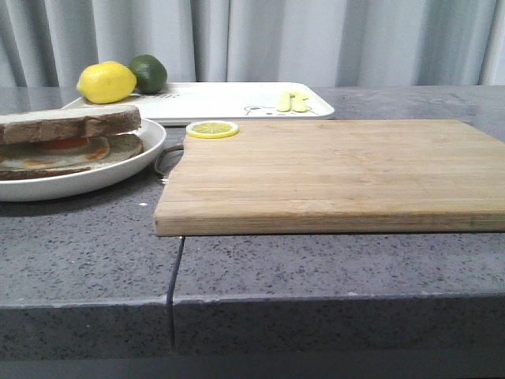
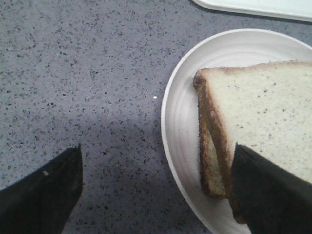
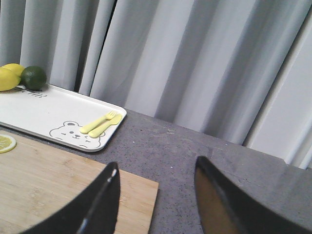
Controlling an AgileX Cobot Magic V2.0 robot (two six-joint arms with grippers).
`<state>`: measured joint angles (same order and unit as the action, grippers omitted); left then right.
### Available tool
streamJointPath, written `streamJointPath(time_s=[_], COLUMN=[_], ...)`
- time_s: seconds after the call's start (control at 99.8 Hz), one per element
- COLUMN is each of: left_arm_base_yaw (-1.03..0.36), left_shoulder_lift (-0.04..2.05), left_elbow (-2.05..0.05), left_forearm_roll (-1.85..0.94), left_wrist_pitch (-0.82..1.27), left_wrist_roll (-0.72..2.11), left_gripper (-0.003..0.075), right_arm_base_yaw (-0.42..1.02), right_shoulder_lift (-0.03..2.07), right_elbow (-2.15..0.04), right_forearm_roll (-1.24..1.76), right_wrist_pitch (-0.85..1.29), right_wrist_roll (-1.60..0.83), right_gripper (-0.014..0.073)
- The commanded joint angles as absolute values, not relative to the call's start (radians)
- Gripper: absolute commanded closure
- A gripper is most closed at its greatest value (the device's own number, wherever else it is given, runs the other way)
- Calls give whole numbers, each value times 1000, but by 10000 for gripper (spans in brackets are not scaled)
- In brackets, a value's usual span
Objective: Place bread and move sandwich to tray
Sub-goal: 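Grasp the rim of the white sandwich plate with the left gripper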
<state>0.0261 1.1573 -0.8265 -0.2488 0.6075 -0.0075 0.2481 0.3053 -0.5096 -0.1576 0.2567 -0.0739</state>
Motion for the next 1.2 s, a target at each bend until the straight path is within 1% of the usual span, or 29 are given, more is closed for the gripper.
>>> streamJointPath(time_s=[0.0,0.481,1.193], left_arm_base_yaw=[30,30,30], left_shoulder_lift=[1165,1311,1364], left_elbow=[-860,-860,-860], left_forearm_roll=[-258,-262,-277], left_wrist_pitch=[545,534,515], left_wrist_roll=[-18,-18,-18], left_gripper=[155,155,160], right_arm_base_yaw=[243,243,243], right_shoulder_lift=[311,311,311], right_elbow=[-537,-537,-537], right_forearm_roll=[-159,-159,-159], right_wrist_pitch=[180,180,180], right_wrist_roll=[-72,-72,-72], right_gripper=[221,221,221])
